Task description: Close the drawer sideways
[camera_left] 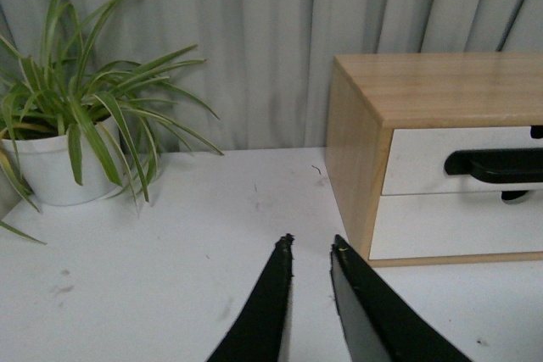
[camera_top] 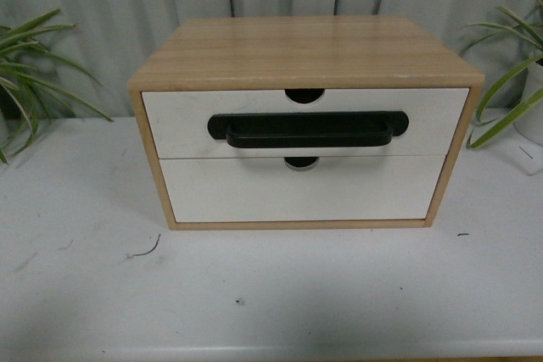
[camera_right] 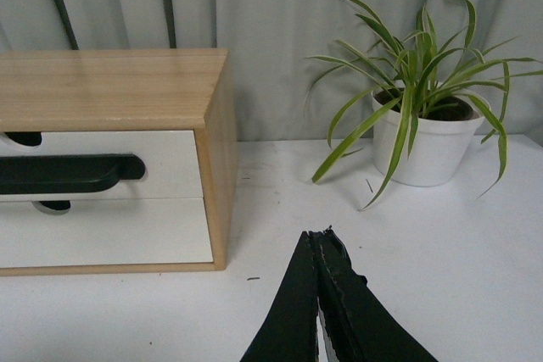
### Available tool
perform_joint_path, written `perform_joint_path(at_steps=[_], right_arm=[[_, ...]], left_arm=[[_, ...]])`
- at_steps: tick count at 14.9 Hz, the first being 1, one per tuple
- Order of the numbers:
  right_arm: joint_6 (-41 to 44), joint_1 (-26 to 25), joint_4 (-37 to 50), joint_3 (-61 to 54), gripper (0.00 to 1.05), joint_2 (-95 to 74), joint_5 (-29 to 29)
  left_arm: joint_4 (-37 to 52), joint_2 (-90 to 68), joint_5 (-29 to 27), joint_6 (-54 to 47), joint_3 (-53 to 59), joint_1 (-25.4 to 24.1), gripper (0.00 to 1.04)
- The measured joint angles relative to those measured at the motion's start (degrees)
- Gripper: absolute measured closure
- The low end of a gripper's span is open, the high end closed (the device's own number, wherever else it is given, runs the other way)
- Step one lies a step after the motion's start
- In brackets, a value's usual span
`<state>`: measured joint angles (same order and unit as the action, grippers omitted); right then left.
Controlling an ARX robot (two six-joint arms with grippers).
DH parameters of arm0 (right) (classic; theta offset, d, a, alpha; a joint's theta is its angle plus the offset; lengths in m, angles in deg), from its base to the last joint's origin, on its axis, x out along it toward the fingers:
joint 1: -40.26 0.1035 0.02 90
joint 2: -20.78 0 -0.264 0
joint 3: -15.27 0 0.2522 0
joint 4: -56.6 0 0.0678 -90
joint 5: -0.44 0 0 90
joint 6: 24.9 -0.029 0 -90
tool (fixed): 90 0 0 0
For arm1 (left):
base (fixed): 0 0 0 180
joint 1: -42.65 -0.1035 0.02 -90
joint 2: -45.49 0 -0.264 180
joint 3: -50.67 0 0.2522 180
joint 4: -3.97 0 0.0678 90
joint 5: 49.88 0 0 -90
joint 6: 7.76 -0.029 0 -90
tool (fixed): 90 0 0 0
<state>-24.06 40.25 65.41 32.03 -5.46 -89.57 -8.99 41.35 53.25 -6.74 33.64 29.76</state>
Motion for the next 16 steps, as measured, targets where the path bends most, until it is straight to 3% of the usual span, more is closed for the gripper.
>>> perform_joint_path(at_steps=[1, 2, 8, 10, 16], right_arm=[[0.00, 0.00, -1.27, -1.53, 1.03, 4.50, 0.00], [-0.02, 0.00, -4.44, -2.29, 1.03, 8.70, -0.09], [-0.02, 0.00, -12.33, -2.29, 1.03, 16.02, -0.02], [-0.04, 0.00, -21.94, -2.25, 1.03, 22.43, 0.04], [-0.02, 0.00, -22.77, -2.25, 1.03, 26.10, 0.00]], left_arm=[[-0.48, 2.91, -8.63, -0.20, 1.64, 7.17, 1.03], [-0.96, 3.63, -13.20, -0.39, 2.56, 12.76, 1.03], [-1.03, 3.63, -13.16, -0.39, 2.56, 12.81, 1.03], [-1.05, 3.63, -13.18, -0.39, 2.56, 12.81, 1.03], [-1.01, 3.63, -13.16, -0.39, 2.56, 12.79, 1.03]])
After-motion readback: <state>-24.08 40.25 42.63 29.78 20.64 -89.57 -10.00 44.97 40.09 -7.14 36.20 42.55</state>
